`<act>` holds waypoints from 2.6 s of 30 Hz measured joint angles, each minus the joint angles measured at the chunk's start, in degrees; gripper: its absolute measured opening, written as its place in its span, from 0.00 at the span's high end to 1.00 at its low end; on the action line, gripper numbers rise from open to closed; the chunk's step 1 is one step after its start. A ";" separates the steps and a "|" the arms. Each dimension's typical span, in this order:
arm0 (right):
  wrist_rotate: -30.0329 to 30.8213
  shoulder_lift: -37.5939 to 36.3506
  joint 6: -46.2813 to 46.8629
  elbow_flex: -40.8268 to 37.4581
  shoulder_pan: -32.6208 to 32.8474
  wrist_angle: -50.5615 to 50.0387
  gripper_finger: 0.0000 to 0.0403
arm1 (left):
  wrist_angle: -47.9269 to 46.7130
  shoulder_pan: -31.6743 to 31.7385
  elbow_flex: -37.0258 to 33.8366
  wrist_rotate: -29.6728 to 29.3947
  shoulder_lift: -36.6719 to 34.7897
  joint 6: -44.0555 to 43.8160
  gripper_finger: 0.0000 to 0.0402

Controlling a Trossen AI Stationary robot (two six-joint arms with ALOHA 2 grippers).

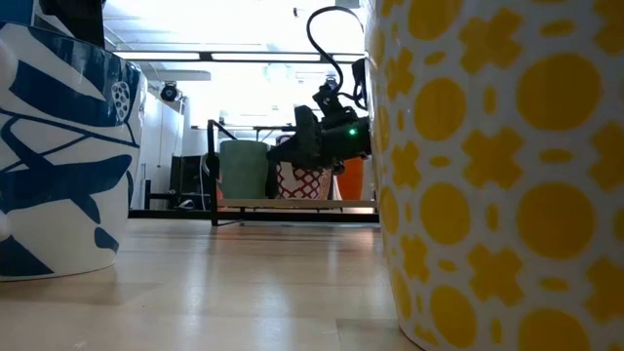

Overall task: Place coffee mugs
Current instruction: Put the red pattern mug on the shelf

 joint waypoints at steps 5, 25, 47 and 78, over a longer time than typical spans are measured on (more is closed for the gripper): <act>0.00 -0.12 0.00 0.00 0.02 -0.21 0.77 | 0.00 0.01 0.00 0.01 0.00 0.00 0.88; -0.59 -2.64 0.15 0.00 0.06 -6.06 0.77 | -0.01 -0.01 0.00 0.01 0.02 0.00 0.88; -2.49 -6.54 -0.50 0.00 0.02 -13.15 0.77 | 0.20 -0.01 0.00 -0.01 0.02 0.37 0.88; -0.50 -14.45 -4.52 0.00 -0.37 -28.82 0.77 | 1.14 -0.01 0.00 -0.05 0.02 0.48 0.88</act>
